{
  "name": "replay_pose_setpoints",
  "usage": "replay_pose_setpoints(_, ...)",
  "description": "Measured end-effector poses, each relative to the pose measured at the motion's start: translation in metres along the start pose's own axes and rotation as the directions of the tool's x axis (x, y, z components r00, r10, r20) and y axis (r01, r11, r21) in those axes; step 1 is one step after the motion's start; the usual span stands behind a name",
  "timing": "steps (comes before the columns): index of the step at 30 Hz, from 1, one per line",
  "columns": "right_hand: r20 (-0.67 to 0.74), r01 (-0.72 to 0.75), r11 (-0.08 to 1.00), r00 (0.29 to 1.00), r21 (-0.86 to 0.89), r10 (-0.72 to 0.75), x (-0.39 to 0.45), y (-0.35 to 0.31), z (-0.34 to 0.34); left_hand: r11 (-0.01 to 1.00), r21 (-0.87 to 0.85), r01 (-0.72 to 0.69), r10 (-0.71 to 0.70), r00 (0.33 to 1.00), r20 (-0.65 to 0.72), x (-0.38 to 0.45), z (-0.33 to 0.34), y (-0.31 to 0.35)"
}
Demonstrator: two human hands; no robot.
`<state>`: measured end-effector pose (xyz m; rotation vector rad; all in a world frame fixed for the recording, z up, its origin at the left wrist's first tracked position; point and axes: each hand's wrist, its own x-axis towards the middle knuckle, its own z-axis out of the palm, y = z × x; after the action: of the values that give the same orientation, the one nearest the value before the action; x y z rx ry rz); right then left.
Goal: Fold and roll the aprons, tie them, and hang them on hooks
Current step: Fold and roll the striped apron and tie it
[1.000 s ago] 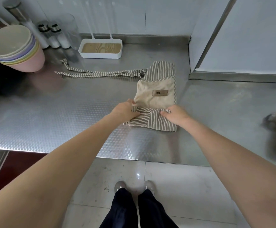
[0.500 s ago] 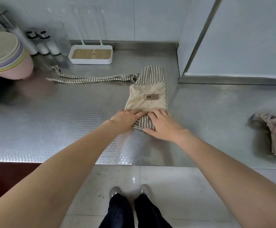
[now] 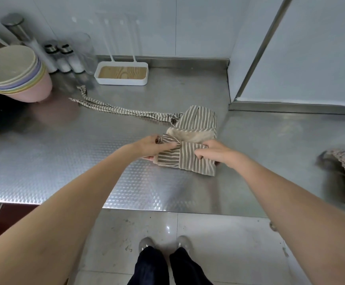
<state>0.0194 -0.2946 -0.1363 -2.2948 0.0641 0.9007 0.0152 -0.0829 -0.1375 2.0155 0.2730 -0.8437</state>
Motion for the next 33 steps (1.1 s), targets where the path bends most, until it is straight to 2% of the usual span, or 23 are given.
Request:
replay_pose_setpoints(5,0.006,-0.072,0.996,0.997,0.057,0.072,0.0,-0.006,0.003,0.95,0.311,0.001,0.066,0.977,-0.204,0.0,0.017,-0.013)
replay_pose_setpoints(10,-0.052,-0.097,0.989,0.993,0.111,0.103,0.006,-0.006,0.006,0.909,0.412,0.068,0.047,0.964,-0.262,0.005,0.023,-0.001)
replay_pose_setpoints(11,-0.067,-0.112,0.986,0.99,0.121,0.121,0.006,-0.006,0.006,0.874,0.479,0.081,0.07,0.955,-0.289,0.002,0.024,0.002)
replay_pose_setpoints(12,-0.081,-0.124,0.983,0.987,0.136,0.136,0.007,-0.005,0.007,0.798,0.596,0.085,0.144,0.935,-0.326,-0.001,0.027,0.004)
replay_pose_setpoints(13,-0.098,-0.128,0.981,0.985,0.144,0.143,0.008,-0.006,0.007,0.671,0.738,0.073,0.283,0.895,-0.345,-0.005,0.029,0.004)
replay_pose_setpoints(14,-0.107,-0.133,0.981,0.983,0.143,0.149,0.008,-0.006,0.007,0.512,0.859,0.034,0.446,0.844,-0.299,-0.01,0.032,0.004)
replay_pose_setpoints(15,-0.112,-0.13,0.983,0.983,0.131,0.145,0.008,-0.006,0.007,0.361,0.932,-0.039,0.566,0.804,-0.185,-0.012,0.035,0.003)
replay_pose_setpoints(16,-0.113,-0.118,0.987,0.985,0.11,0.13,0.008,-0.006,0.008,0.24,0.963,-0.127,0.594,0.803,-0.042,-0.015,0.038,0.0)
replay_pose_setpoints(17,-0.11,-0.1,0.991,0.988,0.085,0.109,0.008,-0.007,0.01,0.156,0.968,-0.196,0.557,0.827,0.078,-0.016,0.041,-0.003)
replay_pose_setpoints(18,-0.122,-0.068,0.997,0.99,0.047,0.073,0.009,-0.008,0.012,0.12,0.969,-0.218,0.497,0.858,0.131,-0.014,0.044,-0.008)
replay_pose_setpoints(20,-0.215,0.037,0.987,0.974,-0.159,-0.071,0.005,-0.011,0.013,0.126,0.978,-0.166,0.417,0.903,0.1,-0.005,0.048,-0.011)
replay_pose_setpoints(21,-0.294,0.086,0.932,0.935,-0.353,-0.197,0.0,-0.015,0.012,0.129,0.982,-0.14,0.403,0.912,0.077,0.0,0.05,-0.01)
replay_pose_setpoints(22,-0.335,0.122,0.825,0.873,-0.552,-0.354,-0.006,-0.017,0.012,0.128,0.983,-0.129,0.402,0.913,0.067,0.003,0.051,-0.01)
replay_pose_setpoints(24,-0.242,0.218,0.592,0.763,-0.776,-0.599,-0.015,-0.017,0.011,0.138,0.982,-0.131,0.414,0.908,0.063,0.006,0.053,-0.004)
replay_pose_setpoints(25,-0.145,0.264,0.505,0.76,-0.822,-0.634,-0.018,-0.014,0.01,0.178,0.972,-0.154,0.43,0.9,0.063,0.006,0.051,0.001)
replay_pose_setpoints(27,-0.022,0.283,0.446,0.825,-0.849,-0.565,-0.019,-0.004,0.013,0.359,0.904,-0.233,0.449,0.892,0.052,0.005,0.042,0.009)
replay_pose_setpoints(28,0.001,0.255,0.429,0.86,-0.867,-0.51,-0.019,0.0,0.017,0.449,0.852,-0.267,0.446,0.894,0.045,0.001,0.035,0.013)
replay_pose_setpoints(30,-0.003,0.207,0.394,0.882,-0.895,-0.471,-0.016,0.008,0.025,0.556,0.786,-0.272,0.401,0.916,0.033,-0.004,0.026,0.02)
replay_pose_setpoints(31,-0.015,0.208,0.416,0.881,-0.885,-0.474,-0.014,0.011,0.028,0.594,0.761,-0.26,0.358,0.933,0.039,-0.004,0.024,0.021)
replay_pose_setpoints(33,-0.033,0.272,0.577,0.886,-0.77,-0.462,-0.013,0.009,0.027,0.714,0.666,-0.217,0.256,0.966,0.04,-0.002,0.021,0.021)
